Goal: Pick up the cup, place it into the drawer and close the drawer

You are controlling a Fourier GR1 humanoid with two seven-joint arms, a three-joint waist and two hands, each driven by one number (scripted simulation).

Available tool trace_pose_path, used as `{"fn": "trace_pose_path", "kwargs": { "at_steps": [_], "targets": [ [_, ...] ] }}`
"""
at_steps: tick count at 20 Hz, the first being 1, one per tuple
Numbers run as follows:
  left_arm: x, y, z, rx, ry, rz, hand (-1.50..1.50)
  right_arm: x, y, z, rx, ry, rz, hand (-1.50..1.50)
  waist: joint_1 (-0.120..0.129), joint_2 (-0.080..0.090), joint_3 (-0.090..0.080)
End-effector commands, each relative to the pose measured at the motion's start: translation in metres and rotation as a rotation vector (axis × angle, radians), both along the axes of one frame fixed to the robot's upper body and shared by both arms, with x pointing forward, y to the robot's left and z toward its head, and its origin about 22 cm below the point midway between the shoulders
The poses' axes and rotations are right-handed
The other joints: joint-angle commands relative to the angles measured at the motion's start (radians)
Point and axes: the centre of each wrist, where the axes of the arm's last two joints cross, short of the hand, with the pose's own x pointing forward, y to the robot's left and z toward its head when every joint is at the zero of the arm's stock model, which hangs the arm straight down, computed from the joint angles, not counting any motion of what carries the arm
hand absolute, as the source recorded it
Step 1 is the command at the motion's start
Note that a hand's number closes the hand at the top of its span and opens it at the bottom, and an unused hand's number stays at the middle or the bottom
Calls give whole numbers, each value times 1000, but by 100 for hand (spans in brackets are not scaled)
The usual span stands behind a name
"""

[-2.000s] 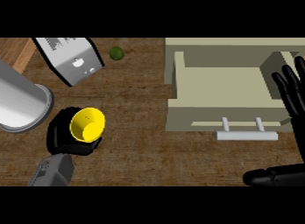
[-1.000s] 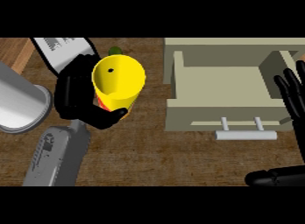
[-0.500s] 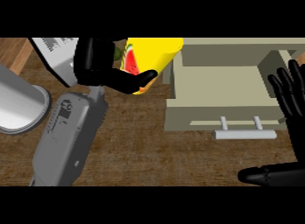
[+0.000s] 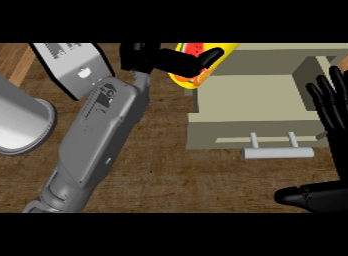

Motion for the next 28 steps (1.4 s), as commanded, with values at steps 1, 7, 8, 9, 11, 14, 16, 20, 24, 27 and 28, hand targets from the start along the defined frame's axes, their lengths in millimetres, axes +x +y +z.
{"fn": "trace_pose_path", "kwargs": {
  "at_steps": [1,7,8,9,11,14,16,20,24,27,28],
  "targets": [
    [7,-17,7,40,19,0,150,9,1,-31,-11,7,-1,-150,4,1,0],
    [21,-34,-13,47,45,48,150,-2,-2,-9,-13,-9,13,-150,-16,3,0],
    [20,-39,-5,62,54,18,150,6,-14,4,-6,-1,9,-150,-12,2,0],
    [30,-38,-1,56,65,38,150,-7,2,-4,14,-16,9,-150,-23,5,0],
    [25,-49,-3,76,65,40,150,6,-9,-2,-14,2,5,-150,-20,4,0],
    [33,-51,-7,98,107,62,150,3,-3,-10,8,-19,40,-150,-41,10,1],
    [39,-46,-15,123,107,68,150,3,-2,1,-14,-27,29,-150,-40,12,1],
    [34,-48,-38,177,117,52,150,3,8,0,3,-18,43,-150,-57,13,1],
    [36,-53,-31,217,126,59,150,4,11,2,-7,-24,54,-150,-63,14,1],
    [29,-50,-56,255,140,60,150,14,5,-11,-7,-14,66,-150,-80,20,2],
    [28,-60,-43,278,125,53,150,11,20,-4,1,-25,76,-150,-77,16,1]
  ]
}}
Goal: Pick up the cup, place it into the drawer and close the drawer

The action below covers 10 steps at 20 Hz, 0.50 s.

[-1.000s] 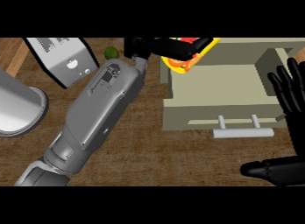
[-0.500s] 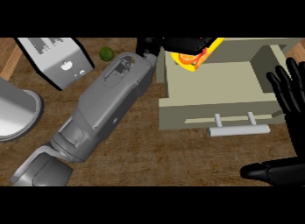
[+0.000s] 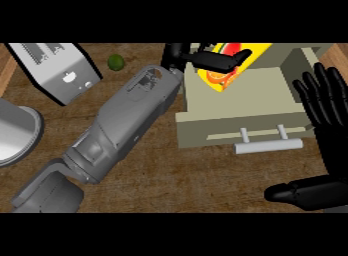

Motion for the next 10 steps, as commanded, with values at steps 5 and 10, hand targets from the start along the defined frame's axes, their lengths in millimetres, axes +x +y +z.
{"fn": "trace_pose_path", "kwargs": {
  "at_steps": [5,10],
  "targets": [
    [1,-8,0,166,1,43,-150,2,-2,-2,5,-7,35,-150,-27,7,1],
    [-7,-8,-14,129,-7,54,-150,8,7,-5,32,-14,40,-150,-25,8,0]
  ]
}}
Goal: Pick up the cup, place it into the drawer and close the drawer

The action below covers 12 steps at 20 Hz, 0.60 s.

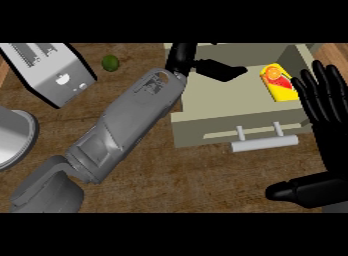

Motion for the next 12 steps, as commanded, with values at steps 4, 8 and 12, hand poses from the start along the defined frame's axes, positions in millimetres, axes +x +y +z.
{"fn": "trace_pose_path", "kwargs": {
  "at_steps": [4,8,12],
  "targets": [
    [-6,-10,11,-119,9,-54,-150,-4,-3,7,40,-19,22,-150,6,-6,-1],
    [-5,-5,5,-200,-56,-82,-150,2,2,6,71,17,32,-150,30,-4,-1],
    [-9,-12,19,-307,-68,-133,-150,0,-14,-1,77,22,38,-150,67,-15,-1]
  ]
}}
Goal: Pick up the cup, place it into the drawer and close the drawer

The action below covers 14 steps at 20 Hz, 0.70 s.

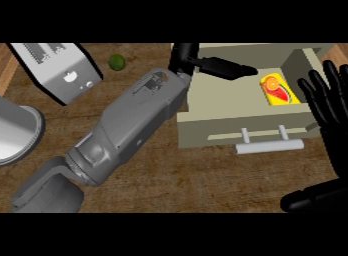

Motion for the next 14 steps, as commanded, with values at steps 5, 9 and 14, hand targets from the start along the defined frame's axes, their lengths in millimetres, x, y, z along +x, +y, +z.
{"fn": "trace_pose_path", "kwargs": {
  "at_steps": [5,9,14],
  "targets": [
    [10,16,23,-150,33,-12,-150,-14,-22,4,-66,-8,46,150,63,-15,0],
    [9,36,25,-212,19,3,-150,-3,-27,27,-272,-27,49,150,95,-20,-2],
    [-1,96,6,-232,65,68,-150,-32,-17,14,-344,-14,42,150,102,-28,-1]
  ]
}}
